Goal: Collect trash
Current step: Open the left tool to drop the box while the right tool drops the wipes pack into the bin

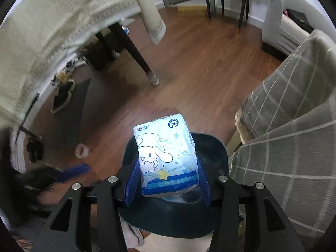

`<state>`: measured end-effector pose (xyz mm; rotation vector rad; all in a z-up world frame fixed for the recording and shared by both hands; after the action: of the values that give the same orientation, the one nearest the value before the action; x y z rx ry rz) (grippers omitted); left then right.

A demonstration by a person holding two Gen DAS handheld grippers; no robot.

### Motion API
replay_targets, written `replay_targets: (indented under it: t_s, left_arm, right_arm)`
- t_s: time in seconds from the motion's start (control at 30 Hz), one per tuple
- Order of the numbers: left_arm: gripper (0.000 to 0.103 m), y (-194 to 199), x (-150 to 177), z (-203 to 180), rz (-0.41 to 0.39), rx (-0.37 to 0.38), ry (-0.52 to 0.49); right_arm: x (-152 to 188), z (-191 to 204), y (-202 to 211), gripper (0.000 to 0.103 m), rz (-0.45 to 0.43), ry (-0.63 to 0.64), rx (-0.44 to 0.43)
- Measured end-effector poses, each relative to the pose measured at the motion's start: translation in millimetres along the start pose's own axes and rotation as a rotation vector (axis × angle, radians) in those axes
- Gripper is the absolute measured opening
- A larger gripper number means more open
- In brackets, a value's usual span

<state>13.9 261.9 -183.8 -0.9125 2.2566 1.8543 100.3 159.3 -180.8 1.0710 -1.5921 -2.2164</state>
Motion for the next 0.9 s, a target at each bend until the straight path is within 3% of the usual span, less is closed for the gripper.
replay_targets:
  t_s: [0.4, 0.57, 0.9]
  left_arm:
    - [0.039, 62, -46, -10, -0.184, 0.040, 0.044]
    - [0.029, 79, -54, -24, -0.246, 0.042, 0.015]
    - [0.025, 126, -71, -54, -0.396, 0.089, -0.037]
  right_arm:
    - [50, 6, -63, 0.051, 0.190, 0.045, 0.031]
    - [69, 7, -82, 0.051, 0.254, 0.084, 0.054]
    - [105, 2, -106, 0.057, 0.356, 0.111, 0.058]
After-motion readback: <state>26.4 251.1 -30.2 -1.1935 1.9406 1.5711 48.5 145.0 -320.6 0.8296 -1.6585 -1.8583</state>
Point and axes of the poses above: each gripper's, at about its wrist camera, not at the fingertips, and y roughly against the way its jaws point, z to its left, x to its underside, the point moved 7 cm from there along -y, roughly the way its jaws point, and after that the axes turned 5 degrees about y, right-handed, at the moved point
